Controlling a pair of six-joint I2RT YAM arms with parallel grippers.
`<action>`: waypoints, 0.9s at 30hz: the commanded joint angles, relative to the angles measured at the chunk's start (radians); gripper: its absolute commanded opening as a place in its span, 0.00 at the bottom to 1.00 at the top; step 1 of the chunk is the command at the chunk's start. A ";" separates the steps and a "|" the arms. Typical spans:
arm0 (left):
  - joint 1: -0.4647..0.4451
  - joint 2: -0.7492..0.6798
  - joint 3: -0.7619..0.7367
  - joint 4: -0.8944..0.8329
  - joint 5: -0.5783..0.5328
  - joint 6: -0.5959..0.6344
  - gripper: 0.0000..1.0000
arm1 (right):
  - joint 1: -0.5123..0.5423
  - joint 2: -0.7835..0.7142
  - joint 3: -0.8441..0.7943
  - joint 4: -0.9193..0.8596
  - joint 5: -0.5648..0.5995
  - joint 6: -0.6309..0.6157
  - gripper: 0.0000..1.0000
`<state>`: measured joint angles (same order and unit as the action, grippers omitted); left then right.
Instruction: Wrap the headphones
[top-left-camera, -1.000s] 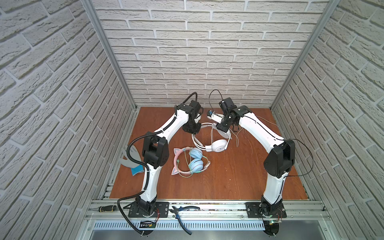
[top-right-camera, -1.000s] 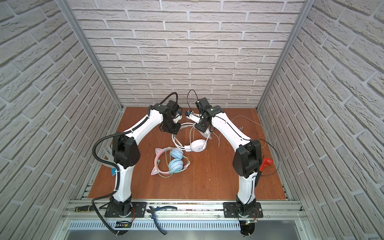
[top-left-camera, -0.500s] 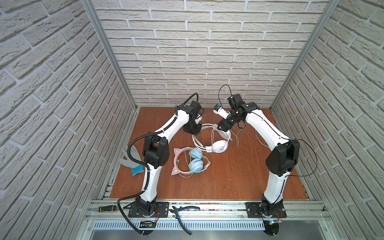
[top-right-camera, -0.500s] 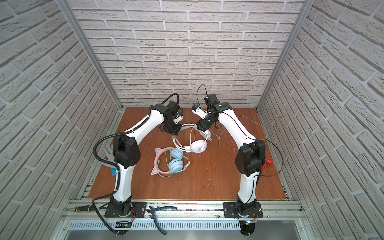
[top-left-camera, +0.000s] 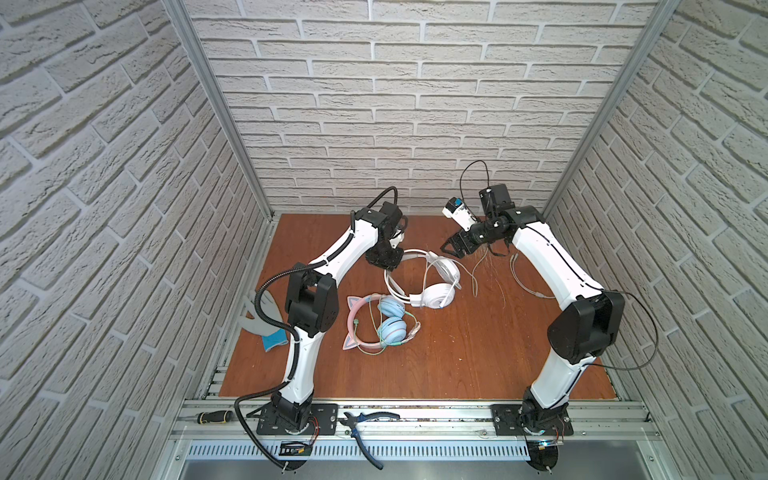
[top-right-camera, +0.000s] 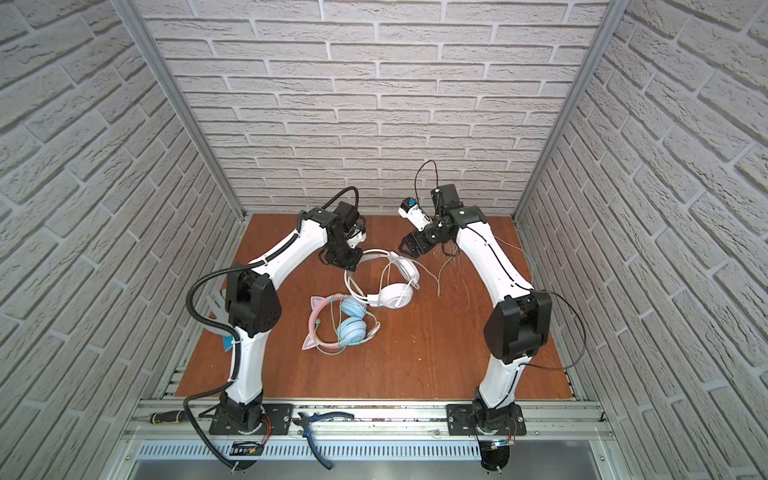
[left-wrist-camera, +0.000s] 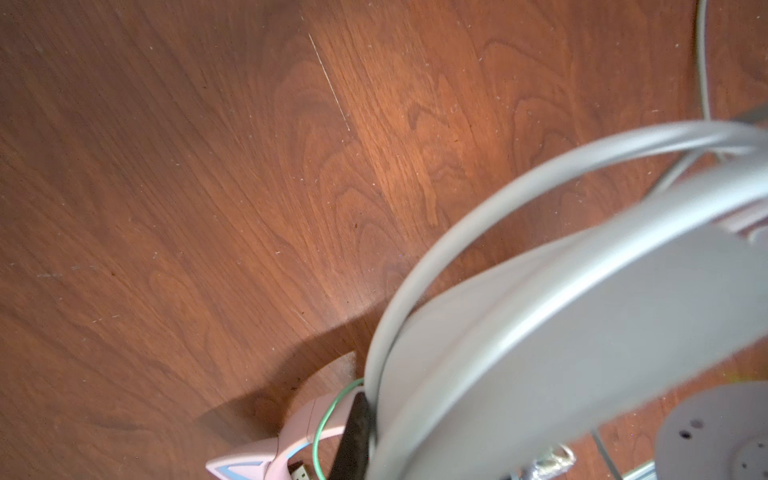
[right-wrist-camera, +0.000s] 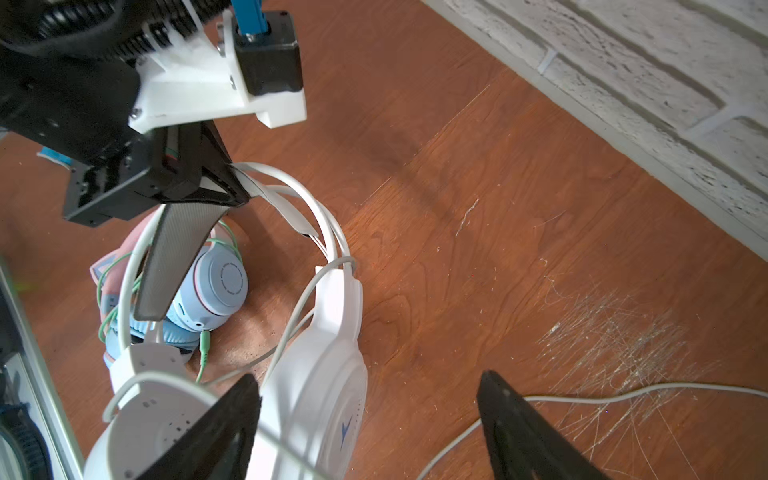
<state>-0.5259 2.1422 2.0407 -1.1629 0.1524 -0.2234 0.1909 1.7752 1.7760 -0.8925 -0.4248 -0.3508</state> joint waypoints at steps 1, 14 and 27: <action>-0.004 -0.018 -0.003 -0.003 0.052 0.011 0.00 | -0.023 -0.050 -0.040 0.108 -0.060 0.067 0.84; 0.026 -0.052 -0.062 0.051 0.122 -0.003 0.00 | -0.226 -0.227 -0.420 0.403 -0.187 0.329 0.82; 0.047 -0.063 -0.104 0.075 0.138 -0.006 0.00 | -0.231 -0.599 -0.851 0.516 -0.123 0.325 0.83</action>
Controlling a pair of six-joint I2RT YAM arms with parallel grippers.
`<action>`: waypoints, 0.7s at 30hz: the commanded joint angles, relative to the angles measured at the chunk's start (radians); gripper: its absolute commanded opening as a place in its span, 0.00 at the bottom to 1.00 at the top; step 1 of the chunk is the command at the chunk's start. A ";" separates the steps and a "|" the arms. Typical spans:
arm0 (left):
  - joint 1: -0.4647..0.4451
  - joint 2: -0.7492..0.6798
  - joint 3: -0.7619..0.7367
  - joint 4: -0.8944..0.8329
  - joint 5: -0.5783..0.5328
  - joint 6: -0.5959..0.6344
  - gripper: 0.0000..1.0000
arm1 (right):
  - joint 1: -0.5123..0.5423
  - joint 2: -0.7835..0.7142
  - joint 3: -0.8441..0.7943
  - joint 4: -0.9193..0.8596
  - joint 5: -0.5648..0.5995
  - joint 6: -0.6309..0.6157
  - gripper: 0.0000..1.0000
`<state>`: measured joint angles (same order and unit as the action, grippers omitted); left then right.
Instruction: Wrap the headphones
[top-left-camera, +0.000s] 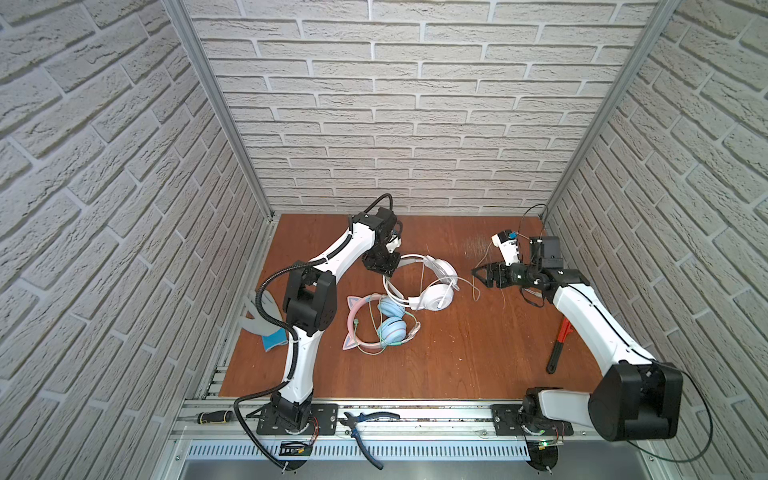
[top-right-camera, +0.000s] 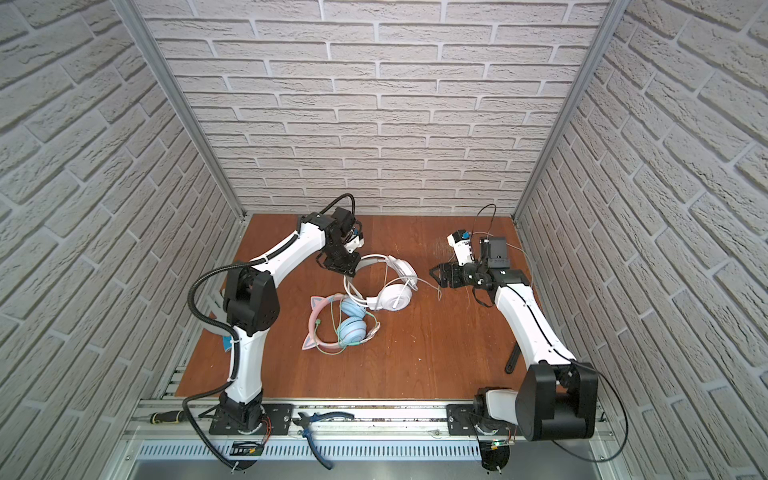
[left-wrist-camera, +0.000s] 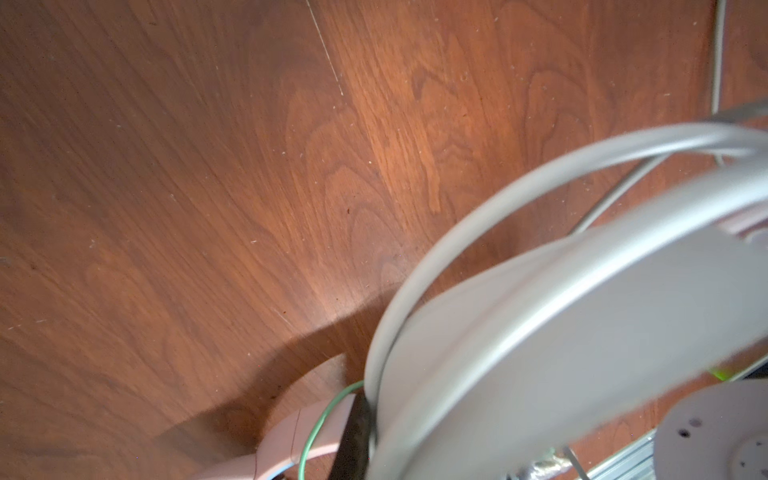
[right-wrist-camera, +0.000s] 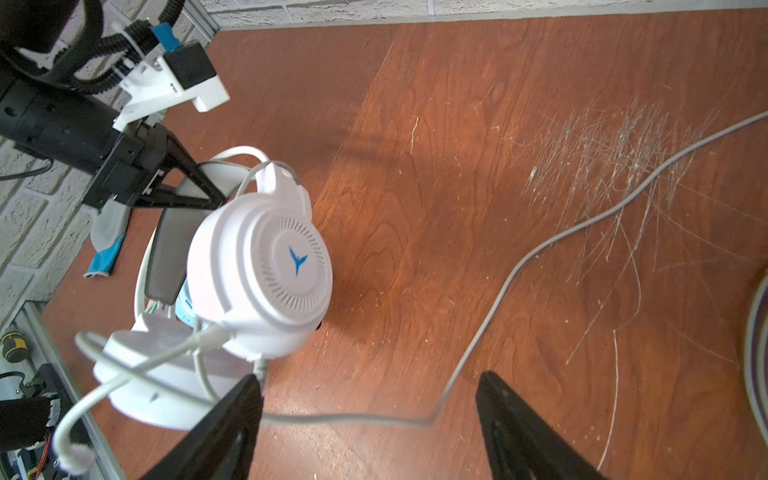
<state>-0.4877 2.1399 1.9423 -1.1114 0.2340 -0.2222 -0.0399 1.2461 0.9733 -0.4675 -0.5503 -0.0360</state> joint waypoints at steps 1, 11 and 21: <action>0.011 -0.060 -0.007 0.025 0.057 -0.008 0.00 | 0.001 -0.092 -0.071 0.102 -0.002 0.015 0.83; 0.011 -0.047 0.005 0.035 0.071 -0.021 0.00 | 0.018 -0.085 -0.262 0.265 0.077 0.118 0.83; 0.007 -0.043 0.021 0.029 0.074 -0.028 0.00 | 0.059 0.077 -0.233 0.388 0.077 0.091 0.78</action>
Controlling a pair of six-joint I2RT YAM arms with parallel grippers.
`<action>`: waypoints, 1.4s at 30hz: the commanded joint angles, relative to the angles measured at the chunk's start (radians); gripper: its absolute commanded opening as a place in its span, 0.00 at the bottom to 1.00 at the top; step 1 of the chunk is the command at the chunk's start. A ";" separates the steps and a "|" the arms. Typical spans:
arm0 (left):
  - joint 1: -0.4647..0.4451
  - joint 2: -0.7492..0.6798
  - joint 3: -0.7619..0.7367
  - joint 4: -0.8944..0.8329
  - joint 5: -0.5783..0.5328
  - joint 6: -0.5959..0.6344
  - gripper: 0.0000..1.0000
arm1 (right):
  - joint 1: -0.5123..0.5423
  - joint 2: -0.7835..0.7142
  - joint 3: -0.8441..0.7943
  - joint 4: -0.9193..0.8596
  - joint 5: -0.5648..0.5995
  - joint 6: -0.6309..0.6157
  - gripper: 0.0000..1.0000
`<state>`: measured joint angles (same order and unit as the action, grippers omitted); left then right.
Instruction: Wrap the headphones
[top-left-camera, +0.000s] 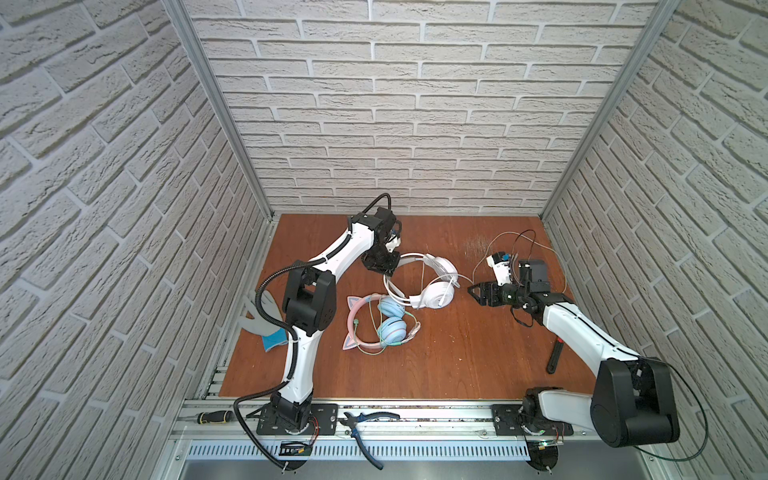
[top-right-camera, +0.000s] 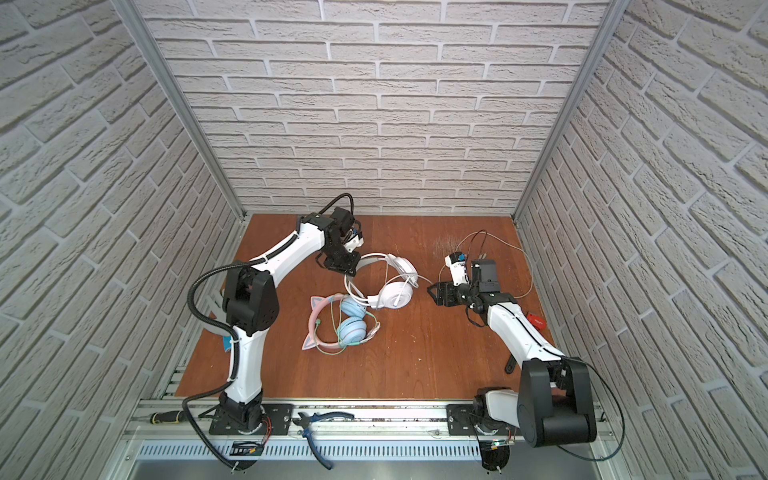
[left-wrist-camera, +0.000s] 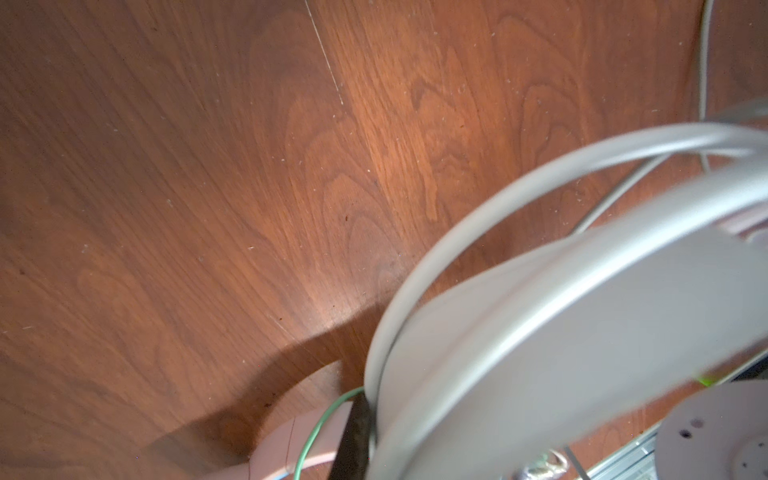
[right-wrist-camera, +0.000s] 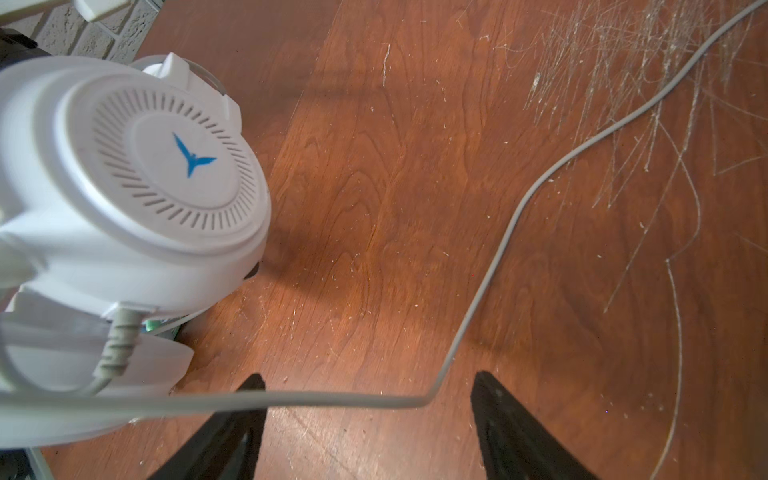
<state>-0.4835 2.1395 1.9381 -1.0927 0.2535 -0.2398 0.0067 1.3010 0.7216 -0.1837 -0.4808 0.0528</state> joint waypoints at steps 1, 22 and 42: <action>0.003 -0.042 0.026 0.009 0.055 -0.010 0.00 | 0.014 0.036 0.020 0.120 0.011 0.002 0.77; -0.005 -0.044 0.078 -0.022 0.041 -0.014 0.00 | 0.031 0.112 0.453 -0.220 -0.050 -0.192 0.08; -0.056 -0.080 0.157 -0.084 0.007 0.026 0.00 | 0.085 0.619 1.012 -0.402 0.050 -0.021 0.07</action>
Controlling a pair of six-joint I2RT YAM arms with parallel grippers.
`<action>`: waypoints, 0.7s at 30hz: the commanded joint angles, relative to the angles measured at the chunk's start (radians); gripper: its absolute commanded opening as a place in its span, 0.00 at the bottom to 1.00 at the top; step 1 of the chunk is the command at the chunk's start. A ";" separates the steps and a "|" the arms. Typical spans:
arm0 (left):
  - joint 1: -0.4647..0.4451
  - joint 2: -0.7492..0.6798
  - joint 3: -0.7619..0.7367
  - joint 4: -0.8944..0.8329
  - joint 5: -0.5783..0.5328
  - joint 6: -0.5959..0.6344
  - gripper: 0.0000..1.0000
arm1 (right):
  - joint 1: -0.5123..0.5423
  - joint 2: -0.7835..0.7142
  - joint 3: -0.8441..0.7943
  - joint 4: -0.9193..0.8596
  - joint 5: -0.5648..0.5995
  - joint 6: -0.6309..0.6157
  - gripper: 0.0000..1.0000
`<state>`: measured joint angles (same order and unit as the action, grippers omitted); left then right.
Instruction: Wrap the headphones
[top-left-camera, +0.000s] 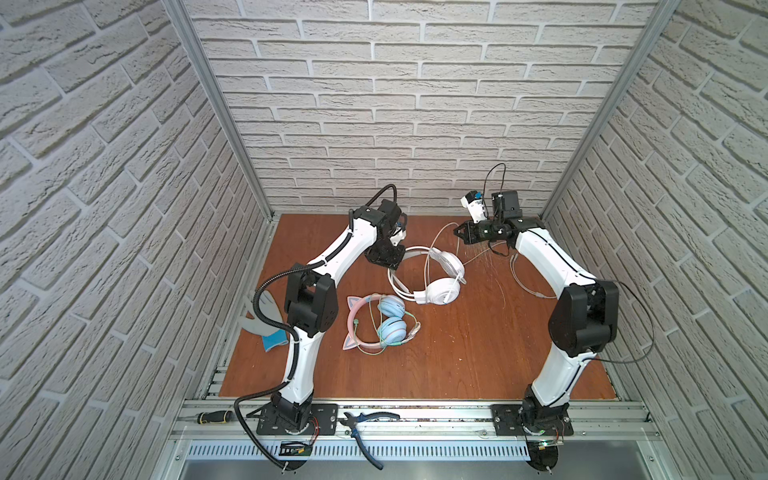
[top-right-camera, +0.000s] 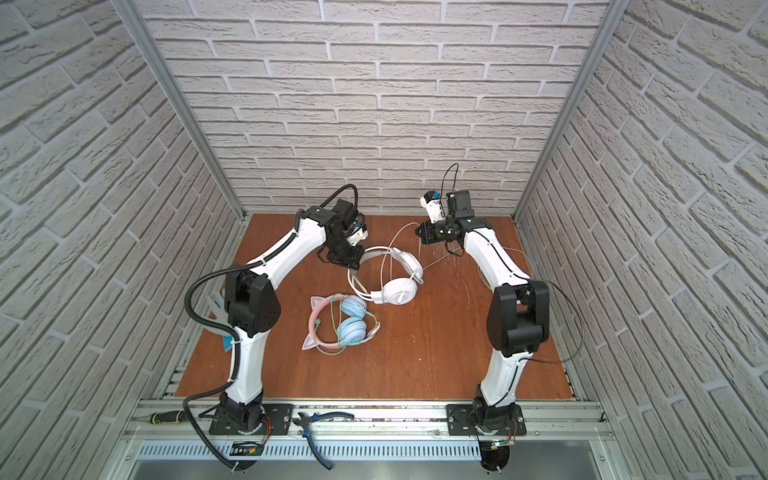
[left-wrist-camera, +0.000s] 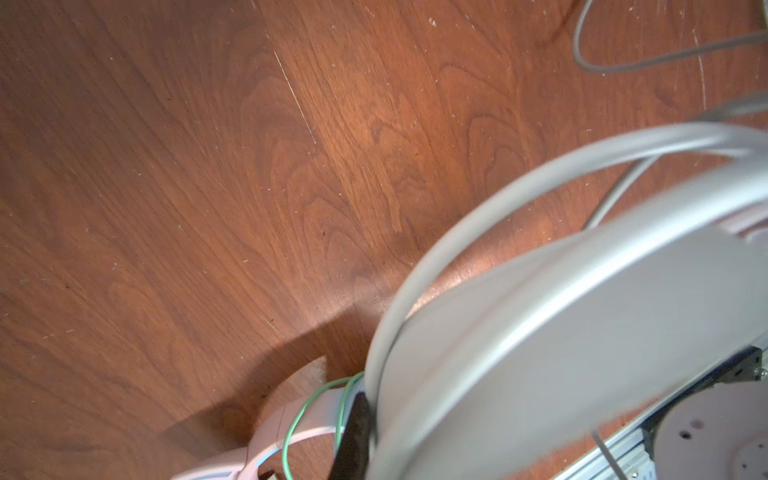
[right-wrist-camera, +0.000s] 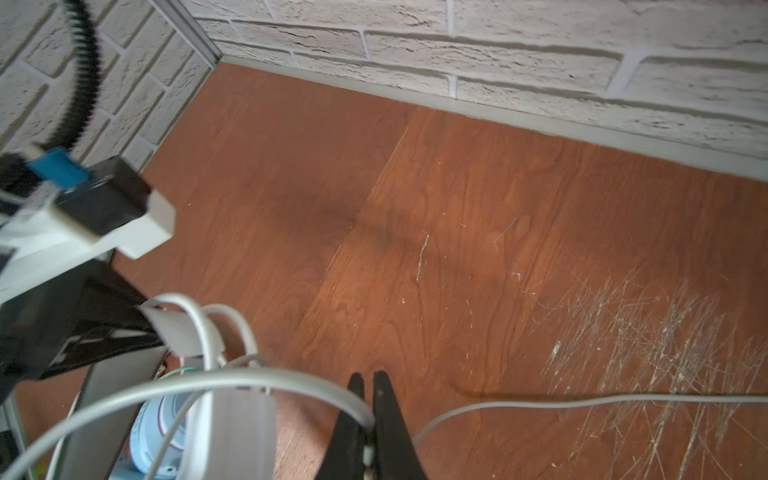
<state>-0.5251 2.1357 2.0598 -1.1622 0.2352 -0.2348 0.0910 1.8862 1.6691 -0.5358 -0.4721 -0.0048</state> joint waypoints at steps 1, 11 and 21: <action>-0.016 -0.082 0.036 -0.015 0.027 0.022 0.00 | 0.001 0.056 0.079 -0.064 0.051 0.037 0.06; -0.025 -0.143 -0.008 0.006 0.073 0.027 0.00 | 0.000 0.177 0.083 -0.045 -0.006 0.040 0.09; -0.021 -0.166 -0.022 0.034 0.101 -0.006 0.00 | 0.001 0.182 -0.038 0.073 -0.096 0.076 0.15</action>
<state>-0.5446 2.0182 2.0289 -1.1526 0.2737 -0.2287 0.0910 2.0781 1.6653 -0.5255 -0.5262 0.0532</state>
